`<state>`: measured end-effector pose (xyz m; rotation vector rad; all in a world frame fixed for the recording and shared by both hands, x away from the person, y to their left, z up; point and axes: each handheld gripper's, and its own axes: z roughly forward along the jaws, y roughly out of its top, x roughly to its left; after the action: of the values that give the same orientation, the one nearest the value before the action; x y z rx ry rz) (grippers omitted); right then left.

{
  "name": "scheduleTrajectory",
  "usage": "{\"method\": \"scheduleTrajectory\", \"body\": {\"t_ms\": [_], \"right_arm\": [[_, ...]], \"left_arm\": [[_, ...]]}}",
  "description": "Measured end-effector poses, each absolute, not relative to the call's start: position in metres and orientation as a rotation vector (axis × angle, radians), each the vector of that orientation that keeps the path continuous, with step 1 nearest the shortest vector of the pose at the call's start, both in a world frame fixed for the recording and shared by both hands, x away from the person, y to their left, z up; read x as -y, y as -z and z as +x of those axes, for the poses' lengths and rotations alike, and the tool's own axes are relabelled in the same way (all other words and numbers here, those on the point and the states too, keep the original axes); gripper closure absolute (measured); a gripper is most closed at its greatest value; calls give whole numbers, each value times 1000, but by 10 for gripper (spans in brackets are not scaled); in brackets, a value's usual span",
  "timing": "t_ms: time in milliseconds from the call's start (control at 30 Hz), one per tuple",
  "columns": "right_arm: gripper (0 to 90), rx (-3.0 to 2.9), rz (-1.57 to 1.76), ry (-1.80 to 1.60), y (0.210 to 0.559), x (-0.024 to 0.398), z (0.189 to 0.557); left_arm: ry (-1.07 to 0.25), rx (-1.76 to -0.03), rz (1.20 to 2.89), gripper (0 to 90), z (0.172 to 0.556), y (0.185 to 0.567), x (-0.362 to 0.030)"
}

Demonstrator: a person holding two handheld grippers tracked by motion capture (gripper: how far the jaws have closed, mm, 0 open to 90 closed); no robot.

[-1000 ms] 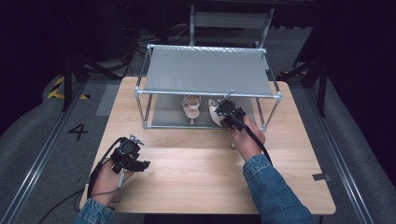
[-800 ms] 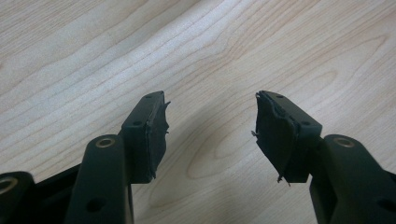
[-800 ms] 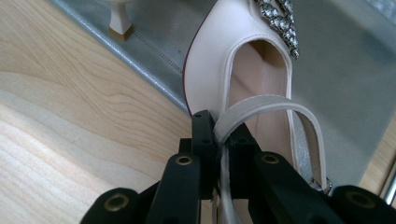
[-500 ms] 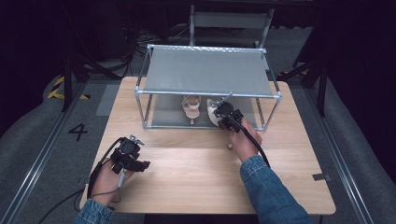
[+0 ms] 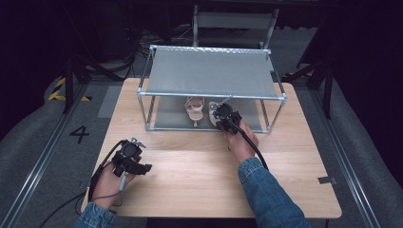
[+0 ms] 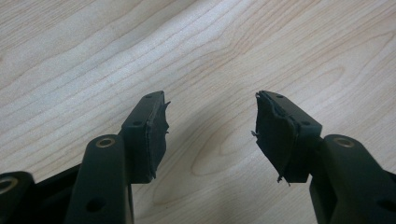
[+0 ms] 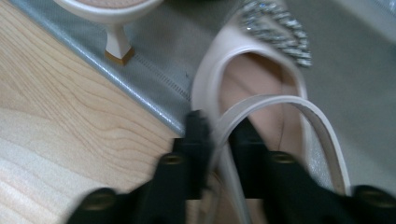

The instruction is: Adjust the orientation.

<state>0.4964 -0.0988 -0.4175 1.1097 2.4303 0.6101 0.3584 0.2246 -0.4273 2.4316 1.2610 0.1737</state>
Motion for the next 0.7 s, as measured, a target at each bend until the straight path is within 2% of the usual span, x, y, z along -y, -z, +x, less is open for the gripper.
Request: {"method": "scheduleTrajectory", "body": {"t_ms": [67, 100, 400, 700], "right_arm": [[497, -2418, 1088, -615, 416, 98, 495], [444, -2410, 1078, -606, 414, 98, 494], [411, -2379, 1097, -677, 395, 111, 471], [388, -2359, 1133, -769, 370, 142, 441]], "left_arm": [[-170, -1264, 2429, 434, 358, 427, -224], [-169, -1266, 2431, 434, 358, 427, -224], [-173, -1229, 2456, 434, 363, 428, -216], [-166, -1213, 2471, 432, 366, 430, -207]]}}
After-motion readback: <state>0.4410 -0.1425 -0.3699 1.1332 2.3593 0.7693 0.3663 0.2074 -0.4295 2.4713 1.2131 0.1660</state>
